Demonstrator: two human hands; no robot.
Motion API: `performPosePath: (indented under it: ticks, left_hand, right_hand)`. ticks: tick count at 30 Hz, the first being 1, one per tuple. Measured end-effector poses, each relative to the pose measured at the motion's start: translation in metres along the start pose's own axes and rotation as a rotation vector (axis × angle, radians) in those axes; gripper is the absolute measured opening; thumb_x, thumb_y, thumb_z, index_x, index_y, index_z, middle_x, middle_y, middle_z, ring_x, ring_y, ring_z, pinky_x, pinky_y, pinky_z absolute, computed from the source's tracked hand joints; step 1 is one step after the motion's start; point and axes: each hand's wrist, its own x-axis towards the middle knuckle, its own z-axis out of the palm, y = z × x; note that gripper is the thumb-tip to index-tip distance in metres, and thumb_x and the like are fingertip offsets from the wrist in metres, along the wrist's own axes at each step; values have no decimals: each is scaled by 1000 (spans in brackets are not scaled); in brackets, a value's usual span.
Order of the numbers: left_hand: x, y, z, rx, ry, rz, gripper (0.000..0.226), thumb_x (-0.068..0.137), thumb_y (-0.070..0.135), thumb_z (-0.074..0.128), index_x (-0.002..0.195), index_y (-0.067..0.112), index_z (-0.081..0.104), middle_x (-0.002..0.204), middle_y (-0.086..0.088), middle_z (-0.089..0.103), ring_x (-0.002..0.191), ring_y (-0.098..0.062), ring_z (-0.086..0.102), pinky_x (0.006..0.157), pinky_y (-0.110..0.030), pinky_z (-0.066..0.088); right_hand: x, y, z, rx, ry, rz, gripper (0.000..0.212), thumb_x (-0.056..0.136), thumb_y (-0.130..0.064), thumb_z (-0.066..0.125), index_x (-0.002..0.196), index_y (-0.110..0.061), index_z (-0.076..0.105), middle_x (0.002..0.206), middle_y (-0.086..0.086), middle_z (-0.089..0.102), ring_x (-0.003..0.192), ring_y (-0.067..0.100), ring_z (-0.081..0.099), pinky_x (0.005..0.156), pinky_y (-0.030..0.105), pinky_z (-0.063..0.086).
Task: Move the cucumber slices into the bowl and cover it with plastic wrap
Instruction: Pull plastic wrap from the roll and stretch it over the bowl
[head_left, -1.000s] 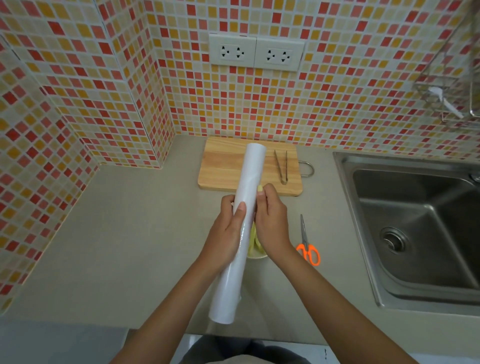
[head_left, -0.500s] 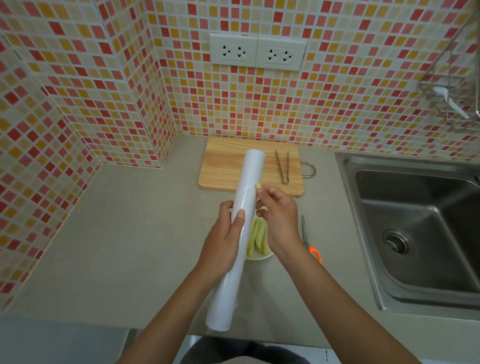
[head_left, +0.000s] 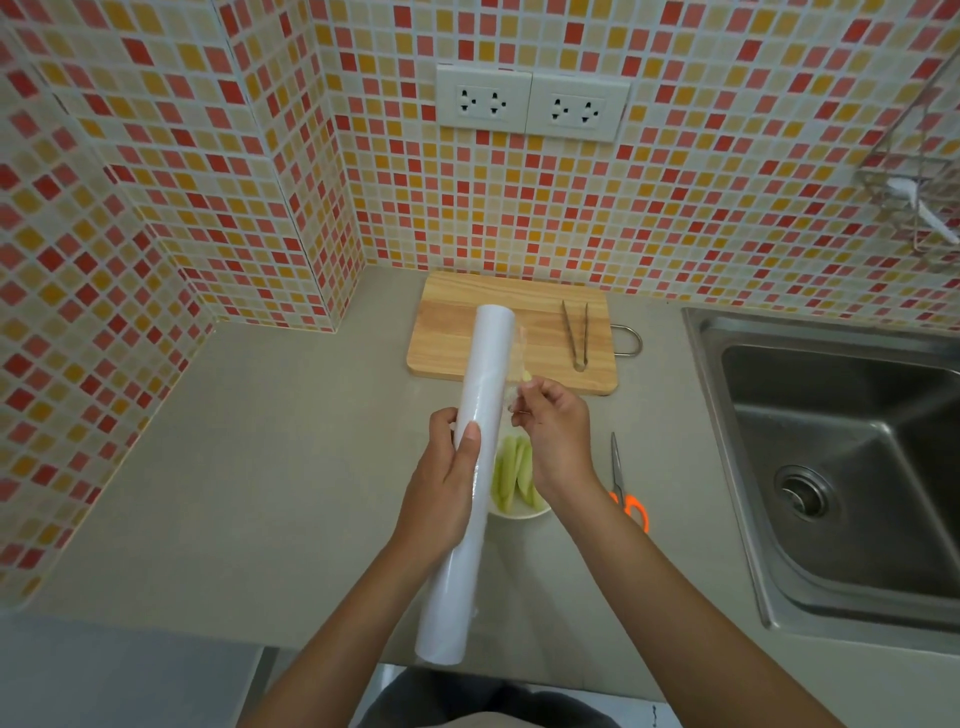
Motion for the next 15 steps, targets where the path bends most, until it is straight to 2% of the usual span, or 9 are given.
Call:
performPosePath:
  ticks: [2,3,5,7,10,12,15]
  left_hand:
    - [0,0,0,2,1,3,29,92,59,27,110,38,38,92,15,60,79,3,58,68,-25,44]
    - [-1,-1,0,4,0,5,28,94,57,28,111,37,38,95,15,60,82,2,59,69,-25,45]
    - [-2,-1,0,28,-1,17,28,96,55,28,114,37,38,101,17,60,88,0,61,73,-25,47]
    - [-3,-1,0,34,6,24,30,95,56,28,115,36,38,104,16,61,90,-3,62,75,-28,50]
    - [-3,-2,-1,21,31,27,32,94,58,27,111,34,40,97,12,60,82,-3,60,69,-27,48]
    - [0,-2,-1,-23,36,17,30,97,54,29,108,30,43,92,12,60,77,-1,58,68,-26,45]
    - [6,0,-1,-83,44,-4,28,101,47,31,108,24,45,90,10,61,79,-4,59,71,-27,46]
  right_hand:
    - [0,1,1,39,20,30,16,95,-6,46,81,-11,51,61,4,55,53,16,50,50,23,42]
    - [-1,2,3,22,15,49,13,97,-14,46,84,-13,50,61,2,56,51,15,53,46,23,43]
    - [-2,2,6,-131,-16,41,19,97,-29,46,85,-16,51,60,-3,58,47,9,55,43,24,44]
    - [-3,1,8,-301,-43,-70,24,97,-24,45,76,-14,50,61,1,56,48,12,54,42,24,43]
    - [1,-2,9,-423,-36,-201,23,97,-9,40,74,-11,42,61,17,50,45,23,47,38,23,37]
    - [4,-3,9,-421,-40,-181,20,98,-12,38,79,-10,42,61,19,49,43,25,45,35,21,35]
    - [-1,2,11,-428,-110,-139,24,98,-28,40,84,-9,46,63,16,54,46,22,50,36,23,37]
